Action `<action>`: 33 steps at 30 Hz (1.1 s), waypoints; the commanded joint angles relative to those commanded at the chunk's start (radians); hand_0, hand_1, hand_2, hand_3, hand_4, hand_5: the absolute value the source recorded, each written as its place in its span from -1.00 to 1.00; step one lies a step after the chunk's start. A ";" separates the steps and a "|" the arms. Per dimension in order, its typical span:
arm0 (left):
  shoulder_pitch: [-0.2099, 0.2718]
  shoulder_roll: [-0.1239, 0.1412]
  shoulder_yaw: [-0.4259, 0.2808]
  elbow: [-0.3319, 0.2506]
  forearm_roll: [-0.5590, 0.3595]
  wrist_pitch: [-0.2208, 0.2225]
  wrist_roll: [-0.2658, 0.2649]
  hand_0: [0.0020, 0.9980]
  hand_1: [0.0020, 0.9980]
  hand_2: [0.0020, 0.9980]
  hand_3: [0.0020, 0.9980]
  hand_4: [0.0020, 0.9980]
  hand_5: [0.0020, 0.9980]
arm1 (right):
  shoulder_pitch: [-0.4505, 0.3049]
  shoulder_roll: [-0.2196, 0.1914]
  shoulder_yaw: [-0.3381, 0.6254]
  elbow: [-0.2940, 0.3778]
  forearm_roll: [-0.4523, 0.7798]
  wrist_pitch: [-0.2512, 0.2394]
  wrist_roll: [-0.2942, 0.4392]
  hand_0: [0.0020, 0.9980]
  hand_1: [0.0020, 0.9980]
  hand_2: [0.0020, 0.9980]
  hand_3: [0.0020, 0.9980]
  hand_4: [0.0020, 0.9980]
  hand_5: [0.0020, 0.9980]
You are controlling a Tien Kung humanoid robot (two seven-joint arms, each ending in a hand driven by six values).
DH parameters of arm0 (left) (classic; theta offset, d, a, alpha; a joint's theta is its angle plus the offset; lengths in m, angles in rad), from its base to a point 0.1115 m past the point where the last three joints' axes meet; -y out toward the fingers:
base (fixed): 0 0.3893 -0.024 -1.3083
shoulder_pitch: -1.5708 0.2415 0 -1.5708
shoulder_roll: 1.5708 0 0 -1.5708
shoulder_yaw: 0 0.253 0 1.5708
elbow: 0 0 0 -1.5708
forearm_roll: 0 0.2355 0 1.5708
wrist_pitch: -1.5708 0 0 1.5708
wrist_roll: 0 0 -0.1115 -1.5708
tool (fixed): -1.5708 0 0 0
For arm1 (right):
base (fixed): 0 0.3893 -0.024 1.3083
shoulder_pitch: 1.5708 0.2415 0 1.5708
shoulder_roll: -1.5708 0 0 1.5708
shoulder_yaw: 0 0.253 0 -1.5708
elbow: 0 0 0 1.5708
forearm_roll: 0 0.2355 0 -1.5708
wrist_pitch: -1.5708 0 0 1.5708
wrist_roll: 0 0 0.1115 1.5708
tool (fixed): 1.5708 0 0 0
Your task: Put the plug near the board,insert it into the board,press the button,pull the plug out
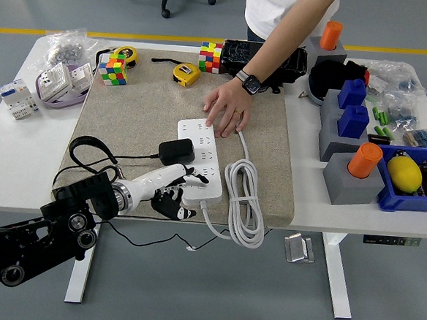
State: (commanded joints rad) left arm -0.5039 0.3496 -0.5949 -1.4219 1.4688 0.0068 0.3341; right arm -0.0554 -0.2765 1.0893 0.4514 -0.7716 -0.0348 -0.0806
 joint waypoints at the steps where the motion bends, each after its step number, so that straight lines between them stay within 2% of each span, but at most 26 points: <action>1: -0.001 0.000 0.002 0.003 0.002 -0.003 0.004 -0.87 -0.88 -0.72 0.64 0.57 -1.00 | 0.000 0.000 0.000 0.000 0.000 0.000 0.000 0.21 0.33 0.27 0.13 0.97 0.18; 8: -0.003 -0.003 0.020 0.015 0.011 -0.029 0.033 -0.87 -0.88 -0.72 0.62 0.56 -1.00 | 0.000 0.000 0.002 0.000 0.000 0.000 0.001 0.21 0.33 0.27 0.13 0.97 0.18; 17: -0.012 -0.003 0.041 0.022 0.053 -0.030 0.050 -0.87 -0.88 -0.72 0.62 0.57 -1.00 | 0.000 0.000 0.003 0.000 -0.001 0.000 0.001 0.21 0.33 0.27 0.13 0.97 0.18; 19: -0.012 -0.004 0.043 0.024 0.061 -0.030 0.050 -0.87 -0.88 -0.72 0.62 0.57 -1.00 | 0.000 0.000 0.002 0.000 -0.001 0.000 0.000 0.21 0.33 0.27 0.13 0.97 0.17; 21: -0.008 -0.003 0.035 0.019 0.053 -0.016 0.027 -0.87 -0.88 -0.72 0.62 0.57 -1.00 | 0.000 0.001 0.004 0.001 -0.001 0.000 0.001 0.21 0.33 0.27 0.13 0.97 0.17; 24: 0.001 0.000 0.008 0.007 -0.006 0.038 -0.055 -0.87 -0.88 -0.72 0.62 0.57 -1.00 | -0.001 0.000 0.003 0.001 -0.001 0.000 0.000 0.21 0.33 0.27 0.13 0.97 0.17; 25: 0.000 0.000 -0.001 0.007 -0.031 0.066 -0.092 -0.74 -0.82 -0.52 0.26 0.50 -0.94 | -0.001 0.000 0.002 0.000 -0.001 0.000 0.000 0.22 0.33 0.27 0.13 0.97 0.17; 27: -0.007 -0.007 -0.006 0.021 -0.052 0.126 -0.159 -0.74 -0.82 -0.52 0.26 0.50 -0.94 | -0.001 0.000 0.003 0.000 -0.001 0.000 0.000 0.22 0.33 0.27 0.13 0.97 0.17; 30: -0.032 -0.023 -0.013 0.064 -0.052 0.247 -0.281 -0.74 -0.82 -0.52 0.26 0.50 -0.94 | 0.000 0.000 0.002 -0.001 0.000 0.000 0.000 0.22 0.33 0.27 0.13 0.97 0.17; 31: -0.042 -0.028 -0.019 0.083 -0.044 0.289 -0.318 -0.49 -0.48 -0.15 0.11 0.82 -0.71 | 0.000 0.001 0.003 0.000 0.000 0.000 0.000 0.21 0.33 0.27 0.13 0.97 0.17; 33: -0.059 -0.037 -0.025 0.116 -0.013 0.343 -0.344 -0.49 -0.48 -0.15 0.11 0.82 -0.71 | 0.000 0.001 0.003 0.002 0.000 0.001 0.000 0.21 0.33 0.27 0.13 0.97 0.17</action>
State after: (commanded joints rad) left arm -0.5631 0.3126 -0.6194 -1.3060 1.4559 0.3503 -0.0095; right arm -0.0551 -0.2758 1.0925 0.4531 -0.7714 -0.0342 -0.0805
